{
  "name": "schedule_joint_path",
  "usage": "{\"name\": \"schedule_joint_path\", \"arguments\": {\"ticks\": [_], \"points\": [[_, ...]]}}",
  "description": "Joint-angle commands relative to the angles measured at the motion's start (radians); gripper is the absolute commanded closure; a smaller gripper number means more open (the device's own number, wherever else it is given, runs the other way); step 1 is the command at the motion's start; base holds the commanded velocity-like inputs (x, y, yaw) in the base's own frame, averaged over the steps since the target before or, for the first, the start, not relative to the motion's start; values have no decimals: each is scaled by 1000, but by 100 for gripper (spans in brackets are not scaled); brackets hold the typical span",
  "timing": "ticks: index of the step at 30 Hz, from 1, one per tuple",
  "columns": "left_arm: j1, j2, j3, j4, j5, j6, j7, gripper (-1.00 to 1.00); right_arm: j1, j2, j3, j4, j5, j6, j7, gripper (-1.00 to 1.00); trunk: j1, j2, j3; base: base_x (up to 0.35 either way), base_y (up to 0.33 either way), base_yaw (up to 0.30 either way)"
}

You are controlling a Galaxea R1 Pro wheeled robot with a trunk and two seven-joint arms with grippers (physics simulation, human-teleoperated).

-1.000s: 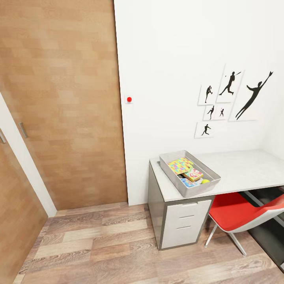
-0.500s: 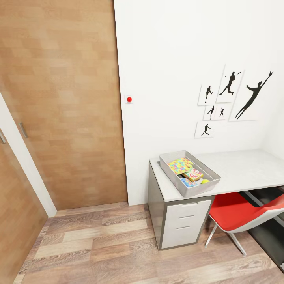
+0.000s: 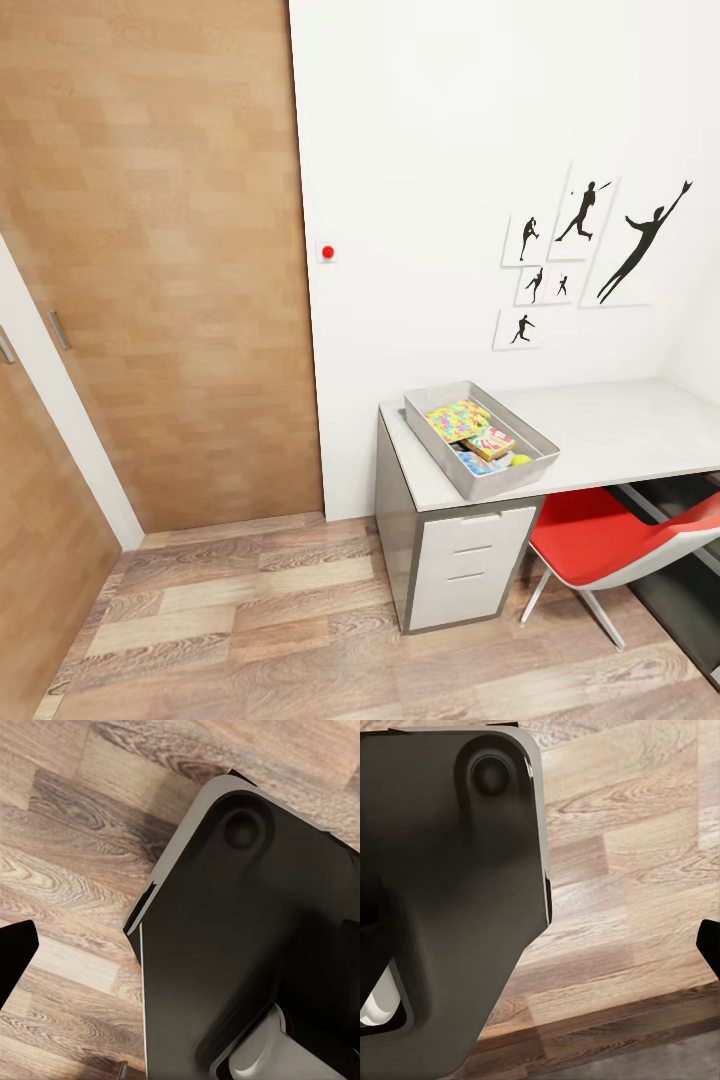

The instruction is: Put all the toys in the child's room - the three board games (two on the bed and one on the table), the two jigsaw puzzles on the table, and the tennis ball on the table - inside the toy box on the table in the child's room.

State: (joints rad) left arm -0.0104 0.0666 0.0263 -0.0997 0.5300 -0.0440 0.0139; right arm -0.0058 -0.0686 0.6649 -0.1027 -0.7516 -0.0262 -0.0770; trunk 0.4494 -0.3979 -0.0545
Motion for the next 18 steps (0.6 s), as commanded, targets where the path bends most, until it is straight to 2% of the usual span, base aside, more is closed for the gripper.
{"name": "schedule_joint_path", "arguments": {"ticks": [1, 18], "points": [[-1, 0, 2, 0, -1, -2, 1, -100, 0, 0, 9, -2, -9, -1, -4, -100, 1, -2, -2, 0, 0, 0], [0, 0, 2, 0, -1, -2, 1, -100, 0, 0, 9, -2, -9, -1, -4, -100, 1, -2, -2, 0, 0, 0]]}}
